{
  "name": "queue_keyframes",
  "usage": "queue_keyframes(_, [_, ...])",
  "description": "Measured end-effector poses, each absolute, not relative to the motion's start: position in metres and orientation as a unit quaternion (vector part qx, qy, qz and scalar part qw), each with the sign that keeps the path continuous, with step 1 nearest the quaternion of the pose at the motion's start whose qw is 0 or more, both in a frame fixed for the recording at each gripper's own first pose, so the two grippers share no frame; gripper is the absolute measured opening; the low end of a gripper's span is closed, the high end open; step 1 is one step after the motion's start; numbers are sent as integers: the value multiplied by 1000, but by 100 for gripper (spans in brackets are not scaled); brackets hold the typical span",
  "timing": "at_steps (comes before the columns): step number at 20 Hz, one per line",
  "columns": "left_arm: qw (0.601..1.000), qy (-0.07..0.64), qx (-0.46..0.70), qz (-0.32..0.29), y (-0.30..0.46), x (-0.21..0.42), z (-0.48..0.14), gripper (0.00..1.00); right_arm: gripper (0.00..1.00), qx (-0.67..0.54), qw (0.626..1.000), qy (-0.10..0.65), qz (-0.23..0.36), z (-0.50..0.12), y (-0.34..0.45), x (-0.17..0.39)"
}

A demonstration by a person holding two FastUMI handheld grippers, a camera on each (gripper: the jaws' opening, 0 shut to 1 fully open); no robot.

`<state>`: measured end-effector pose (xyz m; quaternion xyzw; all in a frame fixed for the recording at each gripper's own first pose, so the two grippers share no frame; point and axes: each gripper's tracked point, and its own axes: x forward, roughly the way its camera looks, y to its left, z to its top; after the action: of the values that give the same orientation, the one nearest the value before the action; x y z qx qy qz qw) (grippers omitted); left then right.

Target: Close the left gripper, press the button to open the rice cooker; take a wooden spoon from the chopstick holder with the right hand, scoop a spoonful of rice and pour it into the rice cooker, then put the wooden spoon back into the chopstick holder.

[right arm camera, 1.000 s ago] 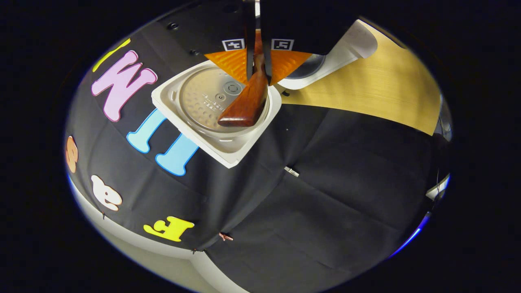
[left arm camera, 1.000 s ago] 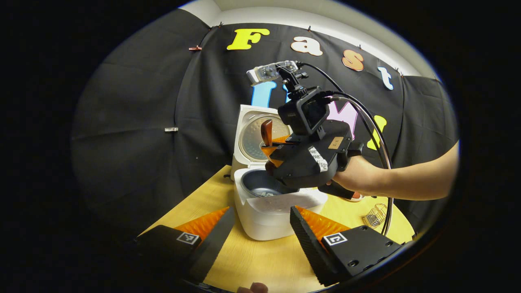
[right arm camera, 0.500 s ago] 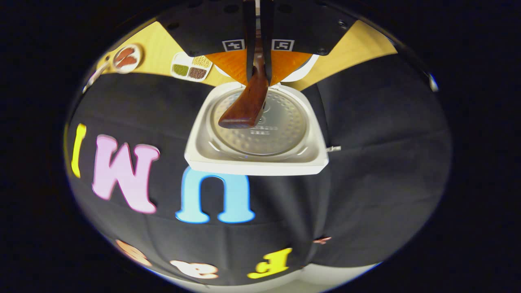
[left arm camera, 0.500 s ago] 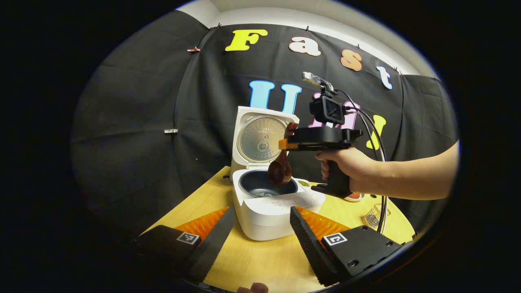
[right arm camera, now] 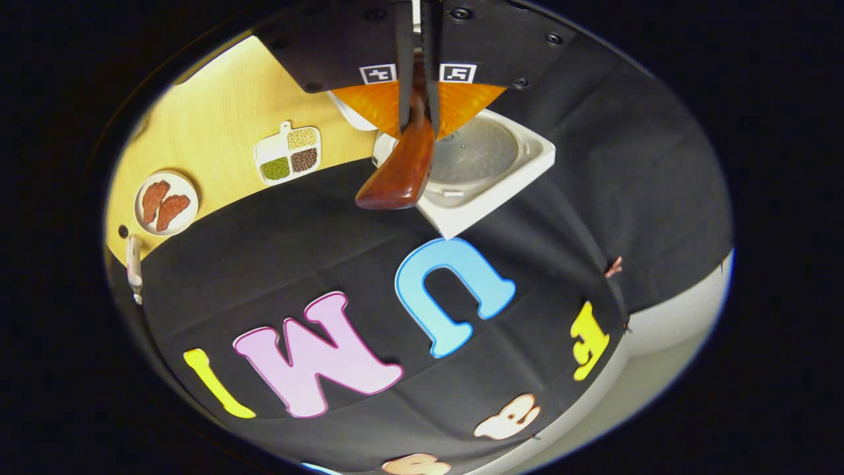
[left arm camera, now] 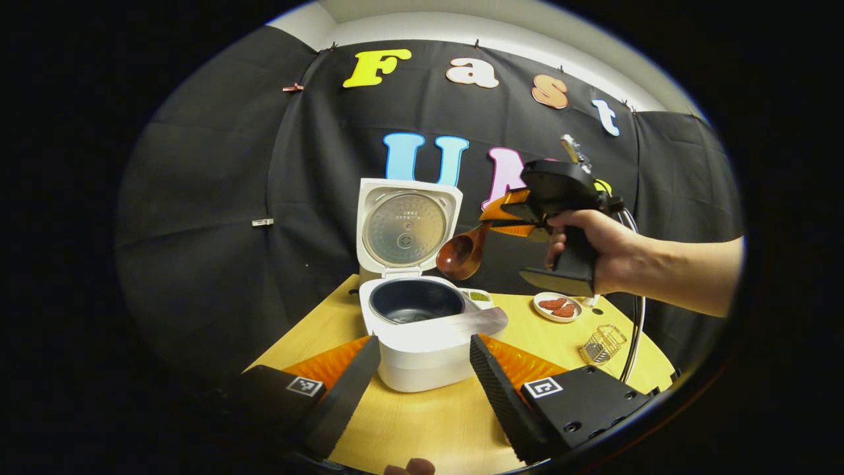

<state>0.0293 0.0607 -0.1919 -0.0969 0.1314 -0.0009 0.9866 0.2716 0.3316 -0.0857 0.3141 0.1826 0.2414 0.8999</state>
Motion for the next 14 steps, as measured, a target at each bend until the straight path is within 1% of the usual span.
queue_keyframes(3, [988, 126, -89, -6, 54, 31, -185, 95, 9, 335, 901, 157, 227, -65, 277, 266])
queue_keyframes(6, [990, 120, -78, -15, 44, 34, -177, 95, 9, 350, 904, 141, 202, -59, 211, 260])
queue_keyframes(9, [990, 120, -74, -23, 31, 36, -174, 95, 9, 346, 914, 130, 167, -70, 143, 260])
queue_keyframes(14, [989, 125, -74, -37, 4, 41, -171, 95, 9, 340, 926, 126, 106, -99, 41, 244])
